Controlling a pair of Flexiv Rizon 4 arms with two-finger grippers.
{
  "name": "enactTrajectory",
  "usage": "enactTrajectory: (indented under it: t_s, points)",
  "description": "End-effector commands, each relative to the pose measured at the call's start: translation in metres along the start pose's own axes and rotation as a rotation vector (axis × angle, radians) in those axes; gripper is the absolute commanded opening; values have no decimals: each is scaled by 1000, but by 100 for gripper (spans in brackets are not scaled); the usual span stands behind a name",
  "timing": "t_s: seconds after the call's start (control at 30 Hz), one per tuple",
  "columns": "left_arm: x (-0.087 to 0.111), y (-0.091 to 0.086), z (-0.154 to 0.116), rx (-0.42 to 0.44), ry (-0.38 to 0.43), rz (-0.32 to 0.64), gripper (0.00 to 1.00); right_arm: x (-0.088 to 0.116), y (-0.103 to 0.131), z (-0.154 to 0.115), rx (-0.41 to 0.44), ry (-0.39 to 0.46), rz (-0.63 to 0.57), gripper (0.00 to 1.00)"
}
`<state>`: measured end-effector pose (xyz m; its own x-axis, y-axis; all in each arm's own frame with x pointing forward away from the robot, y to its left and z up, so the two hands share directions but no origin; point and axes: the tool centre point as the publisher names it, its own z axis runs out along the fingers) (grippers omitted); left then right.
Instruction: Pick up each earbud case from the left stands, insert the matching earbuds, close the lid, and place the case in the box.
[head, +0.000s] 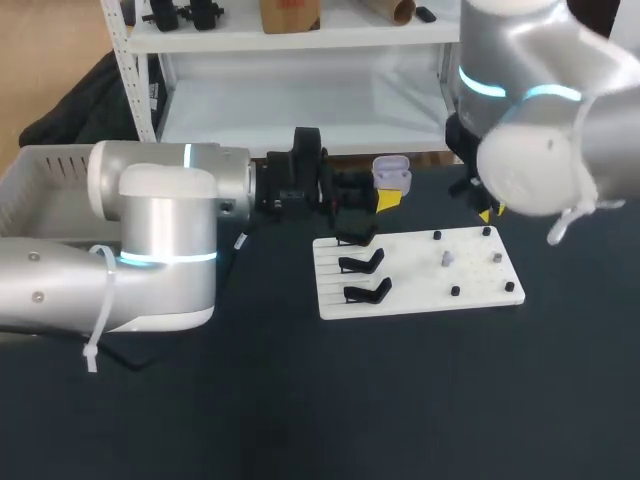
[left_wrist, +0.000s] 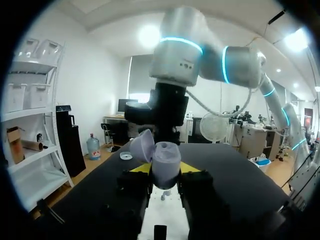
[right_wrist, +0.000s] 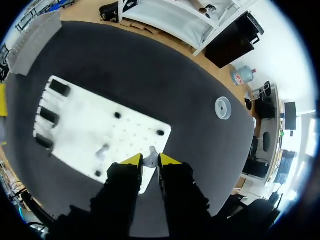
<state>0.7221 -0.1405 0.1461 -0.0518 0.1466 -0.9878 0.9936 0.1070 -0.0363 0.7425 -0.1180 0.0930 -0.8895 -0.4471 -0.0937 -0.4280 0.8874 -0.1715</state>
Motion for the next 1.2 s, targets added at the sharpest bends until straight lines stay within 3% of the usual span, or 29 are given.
enactTrajectory:
  t_s: [0.03, 0.23, 0.53, 0.93, 1.03, 1.2]
  points:
    - [0, 2, 1, 2, 1, -1, 0, 16, 20, -62, -23, -4, 12, 0]
    - [0, 2, 1, 2, 1, -1, 0, 23, 58, -103, -55, -41, 25, 0]
    - [0, 2, 1, 2, 1, -1, 0, 27, 89, -152, -5, -68, 17, 0]
    - [0, 2, 1, 2, 1, -1, 0, 27, 89, -152, -5, -68, 17, 0]
    - [0, 2, 1, 2, 1, -1, 0, 22, 100, -157, 26, 49, 266, 0]
    - [0, 2, 1, 2, 1, -1, 0, 23, 109, -168, -35, 59, 674, 0]
